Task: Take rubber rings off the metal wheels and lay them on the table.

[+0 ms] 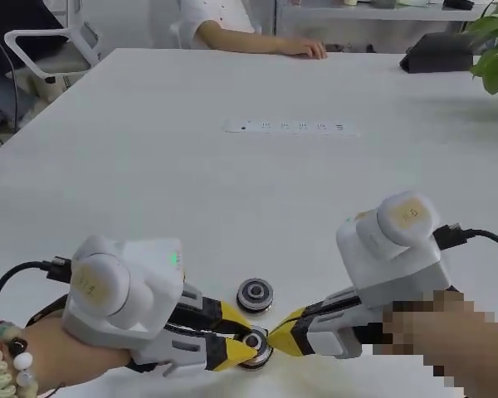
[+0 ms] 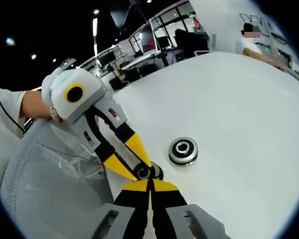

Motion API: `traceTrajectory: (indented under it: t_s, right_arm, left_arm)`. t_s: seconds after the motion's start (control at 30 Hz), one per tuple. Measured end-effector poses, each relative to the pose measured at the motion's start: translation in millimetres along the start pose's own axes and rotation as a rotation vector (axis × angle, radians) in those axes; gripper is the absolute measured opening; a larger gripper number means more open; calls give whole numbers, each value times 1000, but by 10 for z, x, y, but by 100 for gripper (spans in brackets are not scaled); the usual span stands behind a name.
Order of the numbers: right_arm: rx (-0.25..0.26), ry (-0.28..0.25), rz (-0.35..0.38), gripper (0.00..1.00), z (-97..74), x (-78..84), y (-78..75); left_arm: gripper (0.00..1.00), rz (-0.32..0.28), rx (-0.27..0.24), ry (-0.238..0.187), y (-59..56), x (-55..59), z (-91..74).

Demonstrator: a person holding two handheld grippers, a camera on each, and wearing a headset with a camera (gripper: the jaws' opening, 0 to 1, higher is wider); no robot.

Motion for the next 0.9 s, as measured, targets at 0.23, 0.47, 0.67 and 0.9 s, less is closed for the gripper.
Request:
traceTrajectory:
  t_s: [0.23,0.47,0.67,0.9]
  right_arm:
    - [-6,-7,17,0,5,-14,9]
    - [-13,-10,5,0,8,-27,29]
    - [-21,-20,20,0,7,-31,29]
    - [-29,-27,20,0,12,-39,39]
  left_arm:
    - [7,-3,0,0,-4,-1,-1]
    - [7,-2,1,3,-3,-1,-3]
    - [7,2,1,6,-4,-1,-2]
    - [7,13,0,7,-5,-1,-7]
Point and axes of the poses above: the centre of the closed fingertips' face, and the gripper's own axes: z roughly forward along the fingers, y roughly to its left, x roughly out of its underside, the point moved 2 cm from there along -z, roughly backward along the fingers, and after that the axes turned 7 degrees about -y, right-handed, at the moved point
